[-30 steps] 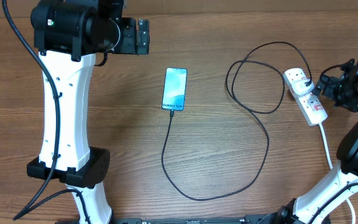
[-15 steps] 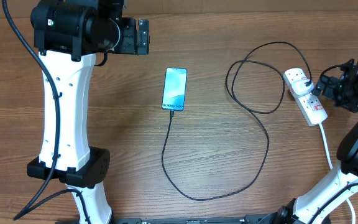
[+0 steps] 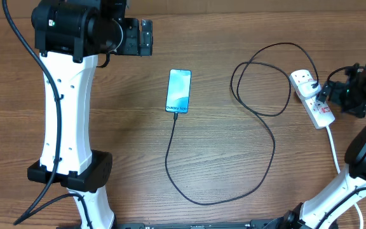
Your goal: Plug charger to phone and switch on socket
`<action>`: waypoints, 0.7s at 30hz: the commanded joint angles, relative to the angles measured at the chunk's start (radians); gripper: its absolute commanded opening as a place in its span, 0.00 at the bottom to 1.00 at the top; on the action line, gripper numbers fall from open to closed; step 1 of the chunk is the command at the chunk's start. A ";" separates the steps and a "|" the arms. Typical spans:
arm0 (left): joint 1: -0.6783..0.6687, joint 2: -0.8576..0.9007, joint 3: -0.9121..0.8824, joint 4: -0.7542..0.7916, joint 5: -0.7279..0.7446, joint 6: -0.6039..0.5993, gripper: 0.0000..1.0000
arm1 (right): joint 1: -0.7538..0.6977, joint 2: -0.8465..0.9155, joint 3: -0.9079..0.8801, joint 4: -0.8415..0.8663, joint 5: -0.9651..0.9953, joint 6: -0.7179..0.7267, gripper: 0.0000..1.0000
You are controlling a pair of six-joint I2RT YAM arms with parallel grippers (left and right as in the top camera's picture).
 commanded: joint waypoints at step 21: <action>0.004 -0.004 0.000 -0.002 -0.018 -0.017 1.00 | 0.095 -0.711 0.023 -0.288 -0.037 0.262 1.00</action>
